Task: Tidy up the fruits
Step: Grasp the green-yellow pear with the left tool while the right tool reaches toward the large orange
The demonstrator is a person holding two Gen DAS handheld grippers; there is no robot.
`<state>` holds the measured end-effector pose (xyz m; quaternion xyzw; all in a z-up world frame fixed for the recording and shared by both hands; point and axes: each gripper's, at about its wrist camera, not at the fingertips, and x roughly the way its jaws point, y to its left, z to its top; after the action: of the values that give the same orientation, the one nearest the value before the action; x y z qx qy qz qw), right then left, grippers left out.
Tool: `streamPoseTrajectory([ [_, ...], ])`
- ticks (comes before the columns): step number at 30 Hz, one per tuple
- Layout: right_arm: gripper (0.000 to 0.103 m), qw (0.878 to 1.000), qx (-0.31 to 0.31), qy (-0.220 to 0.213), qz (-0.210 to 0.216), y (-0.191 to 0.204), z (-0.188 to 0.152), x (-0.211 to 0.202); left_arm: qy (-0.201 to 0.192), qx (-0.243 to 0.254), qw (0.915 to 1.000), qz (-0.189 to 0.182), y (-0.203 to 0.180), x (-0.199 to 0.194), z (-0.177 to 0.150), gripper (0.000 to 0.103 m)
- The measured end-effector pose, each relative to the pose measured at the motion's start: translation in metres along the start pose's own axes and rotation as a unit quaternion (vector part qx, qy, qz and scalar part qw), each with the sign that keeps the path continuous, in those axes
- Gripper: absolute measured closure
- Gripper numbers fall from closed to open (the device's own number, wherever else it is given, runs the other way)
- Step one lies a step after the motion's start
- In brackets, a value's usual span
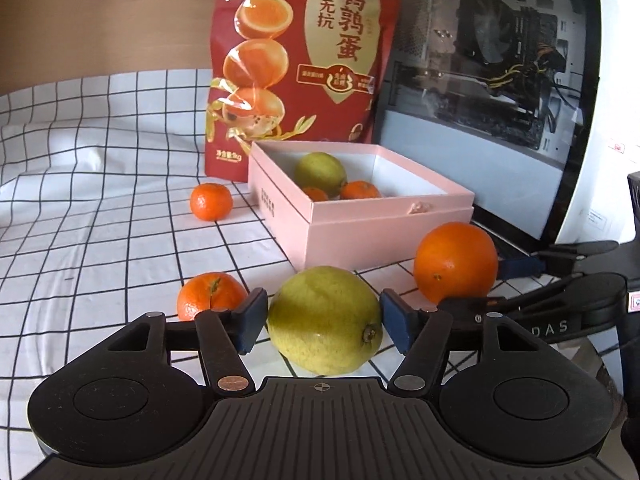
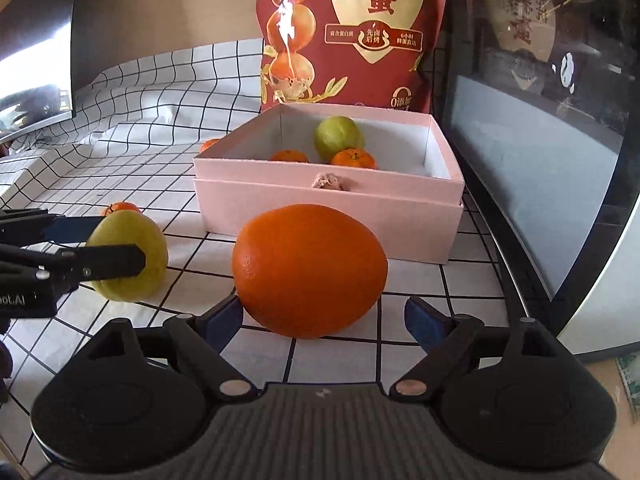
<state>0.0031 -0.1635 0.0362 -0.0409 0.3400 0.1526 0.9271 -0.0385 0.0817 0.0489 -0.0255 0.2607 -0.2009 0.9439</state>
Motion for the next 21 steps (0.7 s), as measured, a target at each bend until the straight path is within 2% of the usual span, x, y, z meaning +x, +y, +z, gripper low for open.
streamPoseTrajectory([
  [13,0.015,1.0,0.011,0.023,0.004,-0.005,0.003,0.007,0.002,0.013,0.9998,-0.018,0.001,0.014,0.006,0.034],
  [18,0.015,0.999,0.012,0.034,0.005,-0.005,0.003,0.009,0.029,0.028,0.9989,-0.024,-0.004,0.028,0.009,0.031],
  [21,0.015,0.999,0.01,0.035,0.004,-0.004,0.003,0.01,0.03,0.035,0.9987,-0.022,-0.006,0.032,0.01,0.031],
])
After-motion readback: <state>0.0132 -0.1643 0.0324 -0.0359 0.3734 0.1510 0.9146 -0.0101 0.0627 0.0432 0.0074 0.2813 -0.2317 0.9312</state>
